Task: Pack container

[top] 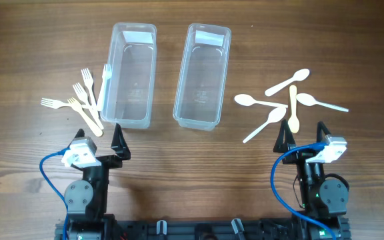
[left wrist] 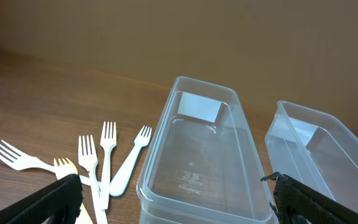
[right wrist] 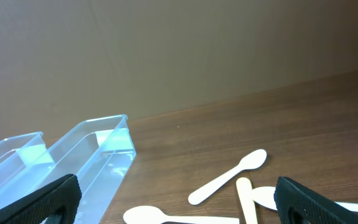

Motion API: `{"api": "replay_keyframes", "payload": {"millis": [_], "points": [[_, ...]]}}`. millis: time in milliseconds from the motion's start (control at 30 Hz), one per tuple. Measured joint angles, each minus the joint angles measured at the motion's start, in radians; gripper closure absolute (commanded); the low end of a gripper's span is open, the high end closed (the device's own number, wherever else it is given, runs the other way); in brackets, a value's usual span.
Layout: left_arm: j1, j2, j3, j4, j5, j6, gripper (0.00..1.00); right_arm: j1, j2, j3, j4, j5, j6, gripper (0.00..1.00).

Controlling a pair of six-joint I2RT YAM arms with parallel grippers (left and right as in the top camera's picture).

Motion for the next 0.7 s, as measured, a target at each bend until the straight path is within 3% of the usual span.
{"api": "replay_keyframes", "payload": {"millis": [700], "points": [[0.000,0.000,0.000,0.000,0.000,0.000,0.00,0.000,0.000,0.000,0.000,0.000,0.000,0.00]]}}
